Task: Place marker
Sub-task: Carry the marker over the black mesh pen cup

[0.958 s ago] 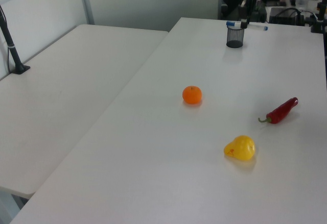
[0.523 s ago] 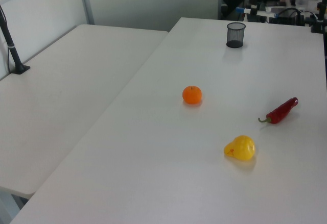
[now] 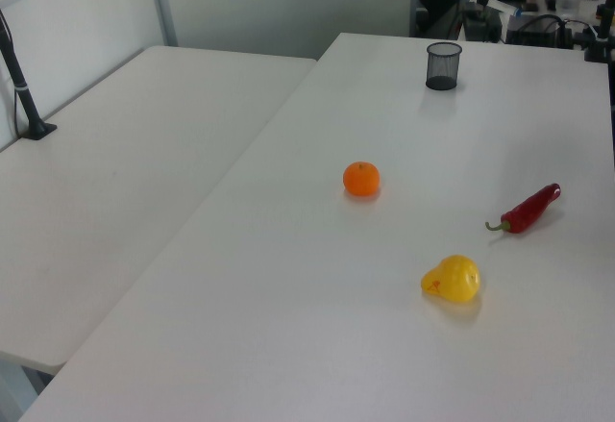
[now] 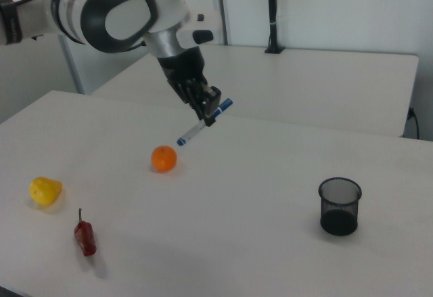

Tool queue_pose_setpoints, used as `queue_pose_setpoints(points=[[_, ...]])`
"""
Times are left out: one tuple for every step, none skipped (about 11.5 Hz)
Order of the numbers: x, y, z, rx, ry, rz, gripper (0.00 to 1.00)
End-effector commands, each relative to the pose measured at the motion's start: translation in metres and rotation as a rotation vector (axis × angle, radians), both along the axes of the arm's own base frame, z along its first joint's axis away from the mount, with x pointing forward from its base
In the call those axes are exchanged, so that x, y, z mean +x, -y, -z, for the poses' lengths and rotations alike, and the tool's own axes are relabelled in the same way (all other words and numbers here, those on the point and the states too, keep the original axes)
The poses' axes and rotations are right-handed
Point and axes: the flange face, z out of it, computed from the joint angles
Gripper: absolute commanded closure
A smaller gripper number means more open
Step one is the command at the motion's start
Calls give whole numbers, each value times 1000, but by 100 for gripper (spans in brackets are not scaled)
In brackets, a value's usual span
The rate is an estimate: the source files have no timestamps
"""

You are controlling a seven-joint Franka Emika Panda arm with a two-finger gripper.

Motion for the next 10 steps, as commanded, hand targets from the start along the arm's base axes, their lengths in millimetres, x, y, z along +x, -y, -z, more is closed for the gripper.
queue_pose_setpoints(points=[[13,56,31,-38,88,70,100],[22,75,43,-63,131,98,100],[31,90,57,-89,179,115,100],[39,101,68,-119,220,124,100],[43,112,73,-144,267,135,100],[48,120,80,-166,311,140,100],[52,128,87,-187,350,147,100],[56,134,93,-204,385,152,100],[61,143,105,-234,440,157,100],[65,148,112,-254,481,159,100]])
